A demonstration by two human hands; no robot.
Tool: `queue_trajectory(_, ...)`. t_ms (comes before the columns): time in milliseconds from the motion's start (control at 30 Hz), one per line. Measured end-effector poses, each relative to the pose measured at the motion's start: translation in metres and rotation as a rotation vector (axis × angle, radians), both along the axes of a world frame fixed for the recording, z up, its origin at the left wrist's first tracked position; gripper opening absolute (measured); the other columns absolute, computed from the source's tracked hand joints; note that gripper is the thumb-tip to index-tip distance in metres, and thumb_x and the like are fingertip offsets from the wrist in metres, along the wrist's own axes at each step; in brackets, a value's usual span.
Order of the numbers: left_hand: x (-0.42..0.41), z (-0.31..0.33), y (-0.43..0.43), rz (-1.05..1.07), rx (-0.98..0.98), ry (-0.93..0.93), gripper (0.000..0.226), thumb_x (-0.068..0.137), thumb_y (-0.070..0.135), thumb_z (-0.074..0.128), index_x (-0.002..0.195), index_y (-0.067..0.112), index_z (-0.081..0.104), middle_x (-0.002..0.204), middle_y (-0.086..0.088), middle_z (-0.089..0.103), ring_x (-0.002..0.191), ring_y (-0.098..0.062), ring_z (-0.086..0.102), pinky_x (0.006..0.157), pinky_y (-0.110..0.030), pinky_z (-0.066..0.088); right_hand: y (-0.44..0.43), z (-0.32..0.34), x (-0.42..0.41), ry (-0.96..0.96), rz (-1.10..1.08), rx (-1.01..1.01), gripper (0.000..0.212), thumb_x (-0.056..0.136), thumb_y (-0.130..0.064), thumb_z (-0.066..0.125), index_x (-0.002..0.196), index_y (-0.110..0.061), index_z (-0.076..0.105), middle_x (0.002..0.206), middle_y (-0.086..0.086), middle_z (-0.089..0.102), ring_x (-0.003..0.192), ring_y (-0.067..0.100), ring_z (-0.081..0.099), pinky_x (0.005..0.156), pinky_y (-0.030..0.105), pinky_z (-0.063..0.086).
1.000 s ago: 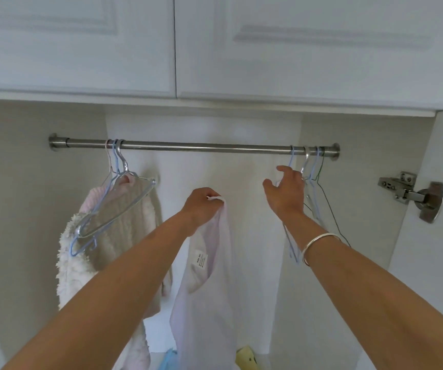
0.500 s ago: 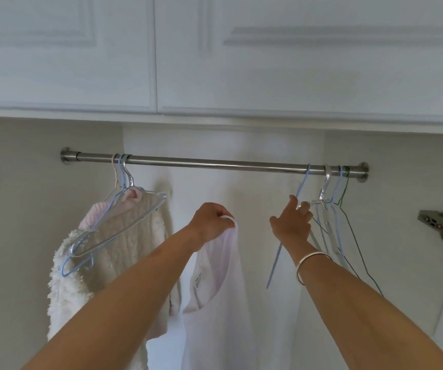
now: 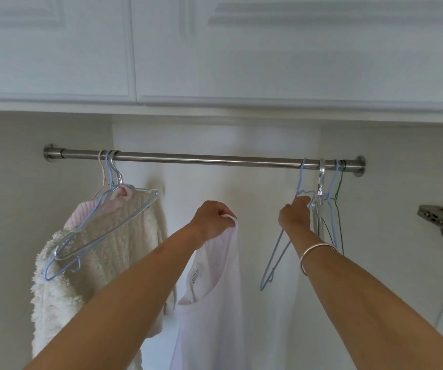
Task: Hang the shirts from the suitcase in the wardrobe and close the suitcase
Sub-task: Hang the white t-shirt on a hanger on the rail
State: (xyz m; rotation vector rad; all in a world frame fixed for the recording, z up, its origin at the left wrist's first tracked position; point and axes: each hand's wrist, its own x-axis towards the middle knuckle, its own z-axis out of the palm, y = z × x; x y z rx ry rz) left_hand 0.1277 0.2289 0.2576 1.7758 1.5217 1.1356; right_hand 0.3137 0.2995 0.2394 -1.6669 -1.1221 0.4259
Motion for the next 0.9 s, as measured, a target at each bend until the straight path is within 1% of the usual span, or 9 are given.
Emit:
queue_trajectory(133, 0.004, 0.000, 0.000, -0.011, 0.001, -0.017, 0.014, 0.081, 0.001, 0.061, 0.087, 0.007, 0.073, 0.076, 0.008, 0.064, 0.074, -0.009, 0.057, 0.060, -0.017, 0.045, -0.001, 0.005, 0.007, 0.127, 0.030, 0.001, 0.040, 0.095, -0.009, 0.040, 0.135, 0.000, 0.040, 0.132, 0.019, 0.050, 0.120, 0.034, 0.050, 0.074, 0.023, 0.041)
queue_trajectory(167, 0.005, -0.001, 0.000, -0.009, 0.004, -0.017, 0.014, 0.081, 0.001, 0.061, 0.087, 0.008, 0.073, 0.077, 0.008, 0.064, 0.075, -0.010, 0.058, 0.060, -0.017, 0.045, -0.005, 0.008, 0.006, 0.178, 0.050, -0.010, 0.039, 0.097, -0.010, 0.038, 0.135, -0.003, 0.043, 0.134, 0.015, 0.051, 0.124, 0.030, 0.048, 0.078, 0.019, 0.040)
queue_trajectory(233, 0.004, -0.001, 0.001, 0.015, 0.010, -0.026, 0.014, 0.082, 0.003, 0.061, 0.088, 0.008, 0.072, 0.081, 0.005, 0.064, 0.079, -0.013, 0.058, 0.064, -0.020, 0.045, -0.008, 0.015, 0.005, -0.017, 0.060, -0.048, 0.038, 0.100, -0.013, 0.035, 0.136, -0.007, 0.046, 0.137, 0.008, 0.050, 0.130, 0.024, 0.044, 0.095, 0.019, 0.037)
queue_trajectory(333, 0.002, -0.002, 0.002, 0.094, 0.021, -0.054, 0.012, 0.082, 0.009, 0.060, 0.089, 0.008, 0.070, 0.091, 0.000, 0.065, 0.084, -0.017, 0.058, 0.068, -0.023, 0.044, -0.010, 0.026, 0.001, 0.124, 0.087, 0.026, 0.035, 0.099, -0.009, 0.037, 0.132, -0.003, 0.048, 0.131, 0.010, 0.054, 0.124, 0.025, 0.051, 0.089, 0.019, 0.042)
queue_trajectory(467, -0.006, -0.002, 0.003, 0.122, -0.002, -0.059, 0.019, 0.086, 0.008, 0.052, 0.093, 0.004, 0.068, 0.090, -0.004, 0.063, 0.081, -0.020, 0.057, 0.061, -0.020, 0.044, -0.019, 0.038, -0.015, 0.169, 0.132, 0.144, 0.026, 0.096, -0.016, 0.041, 0.103, -0.004, 0.063, 0.103, 0.016, 0.065, 0.093, 0.033, 0.062, 0.079, 0.036, 0.050)
queue_trajectory(567, -0.019, -0.007, 0.005, 0.152, -0.052, -0.067, 0.024, 0.082, 0.006, 0.046, 0.087, -0.001, 0.069, 0.082, -0.009, 0.065, 0.075, -0.024, 0.057, 0.064, -0.025, 0.044, -0.037, 0.043, -0.026, 0.132, 0.270, -0.003, 0.029, 0.093, -0.029, 0.049, 0.070, -0.013, 0.055, 0.067, 0.008, 0.051, 0.058, 0.024, 0.048, 0.053, 0.029, 0.041)
queue_trajectory(700, -0.045, -0.021, 0.002, 0.251, -0.148, -0.021, 0.019, 0.080, 0.006, 0.048, 0.061, 0.008, 0.051, 0.059, -0.005, 0.046, 0.056, -0.022, 0.040, 0.051, -0.023, 0.030, -0.065, 0.043, -0.048, 0.091, 0.539, -0.199, 0.020, 0.096, -0.018, 0.049, 0.107, -0.010, 0.064, 0.061, 0.005, 0.052, 0.049, 0.016, 0.044, 0.045, 0.022, 0.035)
queue_trajectory(800, -0.063, -0.026, -0.005, 0.275, -0.190, 0.042, 0.029, 0.080, 0.000, 0.047, 0.055, 0.011, 0.038, 0.055, -0.003, 0.033, 0.055, -0.022, 0.033, 0.049, -0.025, 0.024, -0.078, 0.039, -0.061, -0.023, 0.689, -0.347, 0.019, 0.097, -0.012, 0.042, 0.109, -0.010, 0.058, 0.075, 0.005, 0.059, 0.059, 0.012, 0.052, 0.052, 0.021, 0.039)
queue_trajectory(900, -0.083, -0.035, -0.011, 0.284, -0.224, 0.053, 0.022, 0.078, -0.003, 0.049, 0.061, 0.011, 0.044, 0.062, -0.007, 0.035, 0.064, -0.023, 0.034, 0.055, -0.026, 0.027, -0.084, 0.029, -0.073, -0.147, 0.741, -0.412, 0.021, 0.094, -0.025, 0.052, 0.111, -0.014, 0.056, 0.071, 0.002, 0.047, 0.056, 0.011, 0.036, 0.049, 0.021, 0.030)
